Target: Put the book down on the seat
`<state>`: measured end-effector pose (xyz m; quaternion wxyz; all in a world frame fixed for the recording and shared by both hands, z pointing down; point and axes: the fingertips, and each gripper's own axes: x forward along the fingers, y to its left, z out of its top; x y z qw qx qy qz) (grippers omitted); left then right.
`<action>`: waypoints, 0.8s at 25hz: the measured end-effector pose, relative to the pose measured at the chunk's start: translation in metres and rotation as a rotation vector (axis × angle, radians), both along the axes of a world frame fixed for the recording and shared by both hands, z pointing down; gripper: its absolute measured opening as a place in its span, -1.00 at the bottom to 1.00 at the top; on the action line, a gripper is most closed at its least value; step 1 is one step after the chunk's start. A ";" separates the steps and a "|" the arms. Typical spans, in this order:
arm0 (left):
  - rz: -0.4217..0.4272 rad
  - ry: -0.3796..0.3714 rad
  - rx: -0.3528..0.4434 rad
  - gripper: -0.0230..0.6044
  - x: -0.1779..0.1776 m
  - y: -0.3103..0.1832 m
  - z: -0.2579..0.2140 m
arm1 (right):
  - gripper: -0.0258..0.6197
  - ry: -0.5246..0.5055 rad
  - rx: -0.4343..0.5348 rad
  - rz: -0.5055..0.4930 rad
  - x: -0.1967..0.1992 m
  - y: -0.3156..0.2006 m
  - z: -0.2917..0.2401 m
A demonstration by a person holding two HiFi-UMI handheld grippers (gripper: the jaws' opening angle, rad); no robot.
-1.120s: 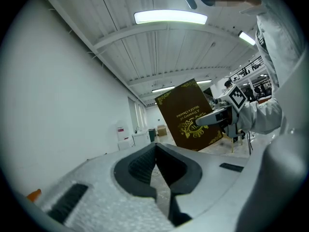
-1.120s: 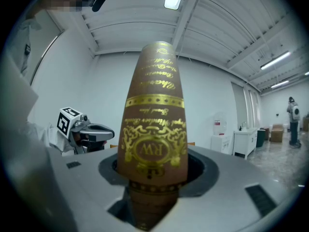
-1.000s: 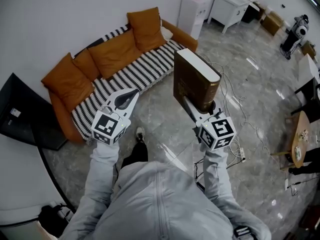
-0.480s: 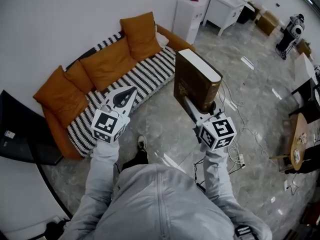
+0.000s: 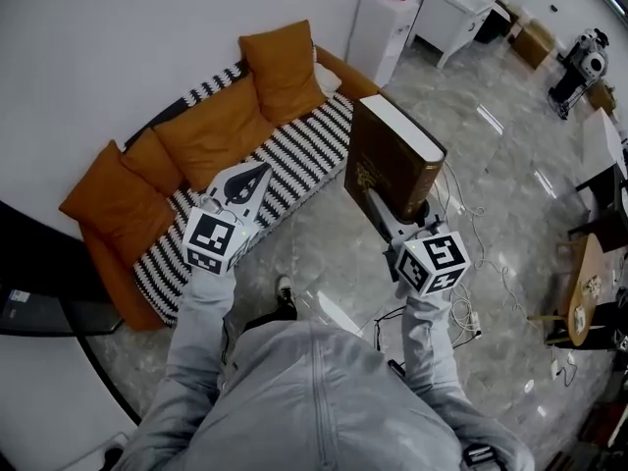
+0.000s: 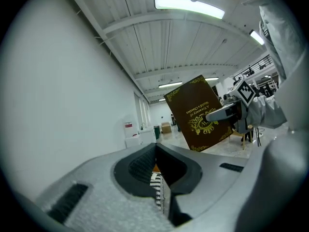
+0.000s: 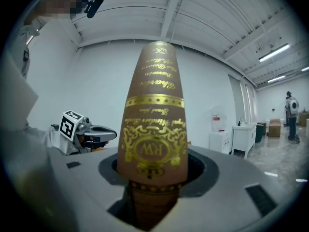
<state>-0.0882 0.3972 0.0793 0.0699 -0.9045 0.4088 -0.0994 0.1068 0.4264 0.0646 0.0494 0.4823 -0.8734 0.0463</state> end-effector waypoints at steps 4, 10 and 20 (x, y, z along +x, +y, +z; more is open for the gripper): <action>0.011 -0.003 -0.012 -0.85 -0.009 -0.036 0.006 | -0.17 0.004 -0.013 0.006 -0.010 -0.035 0.005; 0.035 -0.005 -0.034 -0.85 -0.026 -0.082 0.021 | -0.17 -0.003 -0.038 0.024 -0.028 -0.081 0.016; 0.069 0.010 -0.070 -0.85 -0.030 -0.134 0.040 | -0.17 0.002 -0.076 0.063 -0.034 -0.122 0.031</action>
